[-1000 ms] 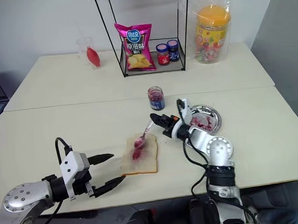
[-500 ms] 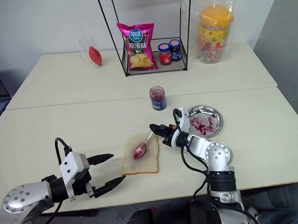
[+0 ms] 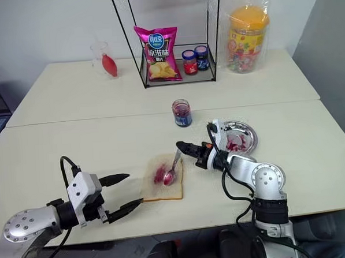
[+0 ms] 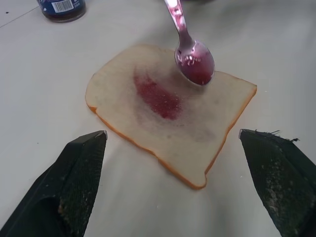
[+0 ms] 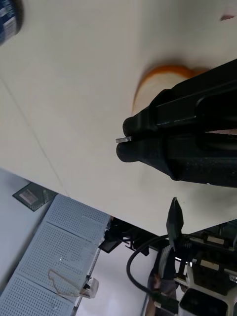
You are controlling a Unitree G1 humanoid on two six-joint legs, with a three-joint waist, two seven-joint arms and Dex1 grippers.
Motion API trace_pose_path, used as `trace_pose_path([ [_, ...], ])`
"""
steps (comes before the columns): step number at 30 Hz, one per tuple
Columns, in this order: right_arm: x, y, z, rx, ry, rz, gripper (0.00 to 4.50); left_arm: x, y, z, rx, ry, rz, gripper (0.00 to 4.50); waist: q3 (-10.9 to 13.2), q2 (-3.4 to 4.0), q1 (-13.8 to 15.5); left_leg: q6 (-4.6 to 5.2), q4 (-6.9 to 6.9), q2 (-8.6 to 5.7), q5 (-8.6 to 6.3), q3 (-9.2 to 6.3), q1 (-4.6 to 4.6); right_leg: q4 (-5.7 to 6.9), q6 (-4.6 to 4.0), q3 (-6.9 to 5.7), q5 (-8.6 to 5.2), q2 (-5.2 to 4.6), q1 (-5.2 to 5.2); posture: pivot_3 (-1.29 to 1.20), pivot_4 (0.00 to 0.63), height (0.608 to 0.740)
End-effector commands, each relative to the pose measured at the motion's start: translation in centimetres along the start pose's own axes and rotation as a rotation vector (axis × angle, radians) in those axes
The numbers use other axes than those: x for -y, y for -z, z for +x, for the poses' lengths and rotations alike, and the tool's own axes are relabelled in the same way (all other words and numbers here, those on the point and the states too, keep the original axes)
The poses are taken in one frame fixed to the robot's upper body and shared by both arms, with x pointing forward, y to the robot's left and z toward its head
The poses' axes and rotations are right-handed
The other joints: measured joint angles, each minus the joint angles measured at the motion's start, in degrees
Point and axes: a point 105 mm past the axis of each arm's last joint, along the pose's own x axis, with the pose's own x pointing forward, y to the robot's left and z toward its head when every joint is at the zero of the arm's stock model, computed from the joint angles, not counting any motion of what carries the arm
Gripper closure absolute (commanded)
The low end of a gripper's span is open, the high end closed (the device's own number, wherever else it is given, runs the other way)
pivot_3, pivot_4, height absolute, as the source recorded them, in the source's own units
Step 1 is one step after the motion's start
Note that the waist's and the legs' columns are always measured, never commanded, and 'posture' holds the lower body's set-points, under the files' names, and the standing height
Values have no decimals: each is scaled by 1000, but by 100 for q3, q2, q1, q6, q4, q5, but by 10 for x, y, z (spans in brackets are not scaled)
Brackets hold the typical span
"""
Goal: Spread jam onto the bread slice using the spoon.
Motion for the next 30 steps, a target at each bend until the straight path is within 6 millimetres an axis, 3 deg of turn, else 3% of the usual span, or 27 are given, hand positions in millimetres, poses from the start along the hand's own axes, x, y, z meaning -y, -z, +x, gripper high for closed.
trace_pose_path([
  [1, -23, -17, -2, 68, -93, -94, 4489, -3, -11, -1, 28, -3, 63, 0, 0, 0, 0, 0, 0, 0, 0, 0, 0, 0, 0, 0, 0, 0, 0, 0, 150, 740],
  [6, -31, -42, -14, 168, -110, -153, 4489, -7, -36, 8, 95, 11, 111, 0, 0, 0, 15, 0, 0, 0, 0, -1, 0, 1, 2, -1, 1, 0, 1, 0, 150, 740],
  [11, -28, -78, -39, 295, -61, -203, 4489, 2, -79, 26, 199, 133, 167, 0, -1, -3, 62, -1, 3, -3, 1, -1, -2, 1, 7, 2, 5, 0, 3, 0, 150, 740],
  [15, -18, -110, -71, 422, 41, -248, 4489, 9, -100, 39, 236, 232, 202, 0, -1, -2, 67, 0, 3, -3, 1, 1, -4, -1, 8, 3, 5, 1, 2, 0, 150, 740],
  [19, -4, -127, -97, 513, 147, -252, 4489, 7, -118, 52, 280, 250, 178, 0, -1, -2, 85, 0, 3, -4, 1, 2, -3, 0, 8, 4, 5, 1, 3, 0, 150, 740],
  [23, 25, -142, -129, 599, 307, -235, 4489, 3, -128, 78, 250, 232, 220, 0, -1, -2, 73, 1, 3, -4, 1, 2, -1, 3, 8, 6, 5, 5, 4, 0, 150, 740],
  [30, 77, -138, -146, 603, 469, -159, 4489, 7, -135, 117, 244, 240, 221, 0, -1, -1, 52, 1, 6, -7, 2, 12, 1, 2, 9, 20, 6, 6, 4, 0, 150, 740],
])
